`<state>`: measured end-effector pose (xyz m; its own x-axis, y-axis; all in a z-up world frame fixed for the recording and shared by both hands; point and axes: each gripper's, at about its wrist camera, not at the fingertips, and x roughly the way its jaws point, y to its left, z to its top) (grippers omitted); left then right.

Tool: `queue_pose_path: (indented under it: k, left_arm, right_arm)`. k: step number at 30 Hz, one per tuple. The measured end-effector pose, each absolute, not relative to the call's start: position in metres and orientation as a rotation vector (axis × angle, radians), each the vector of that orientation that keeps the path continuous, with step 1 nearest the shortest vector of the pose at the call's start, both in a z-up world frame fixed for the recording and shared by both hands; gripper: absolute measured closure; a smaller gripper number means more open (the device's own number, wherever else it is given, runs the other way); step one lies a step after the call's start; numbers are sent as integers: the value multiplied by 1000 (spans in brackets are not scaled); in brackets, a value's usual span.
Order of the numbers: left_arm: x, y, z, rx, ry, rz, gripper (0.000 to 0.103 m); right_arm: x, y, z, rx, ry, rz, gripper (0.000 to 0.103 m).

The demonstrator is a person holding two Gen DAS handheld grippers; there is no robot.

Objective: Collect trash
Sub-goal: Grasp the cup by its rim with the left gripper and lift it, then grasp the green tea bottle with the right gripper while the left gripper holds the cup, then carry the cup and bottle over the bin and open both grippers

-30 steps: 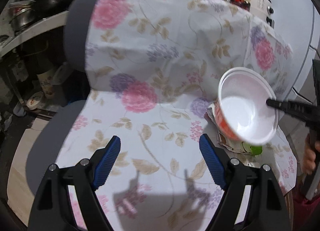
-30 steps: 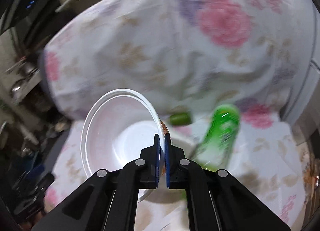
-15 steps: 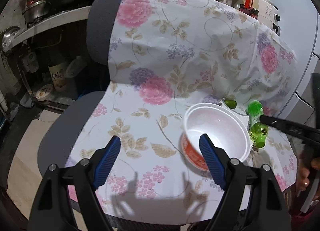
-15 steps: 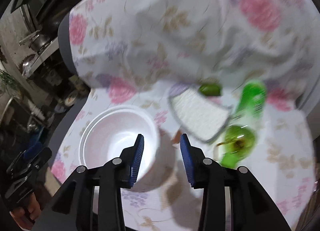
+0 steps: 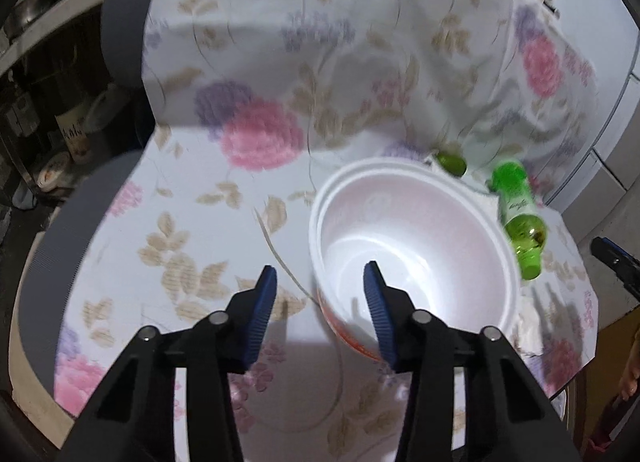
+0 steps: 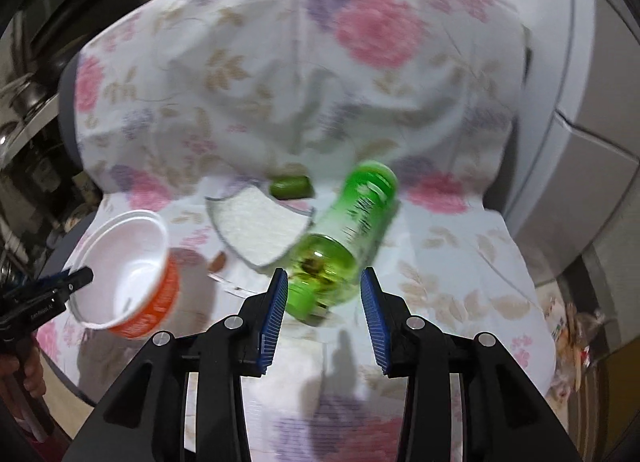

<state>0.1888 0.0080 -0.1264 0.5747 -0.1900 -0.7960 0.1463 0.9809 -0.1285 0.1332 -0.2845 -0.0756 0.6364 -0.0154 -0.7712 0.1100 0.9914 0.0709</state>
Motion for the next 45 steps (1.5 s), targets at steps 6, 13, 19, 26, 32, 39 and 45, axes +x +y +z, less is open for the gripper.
queue_pose_path:
  k: [6,13,19,26,32,39,45]
  left_arm:
    - [187,7,-137,-78,946,-189,96]
    - [180,5,-110,-108,858,-180,99]
    - [189,7,-103,-168,839,-197,99]
    - [197,2,-112,-180,870,-217,99]
    - [189,0,-104,-176,853,-220,99]
    - [161,-16,-84,-153,820,-261,99]
    - [124,-44,-76,-112,815,-326,99]
  right_arm:
    - [156,-292,-98,149,886,-80,45]
    - [206,-302,-117,214,883,-129,39]
    - [246,-318,-140,300,943,-184,36]
    - [263,-330,-157,395,1000,-175,39]
    - [241,-331,-124,356,897,-174,43]
    - [172,-333,-67,322,799,-109,43]
    - [88,-334,-38,287,755,-79,43]
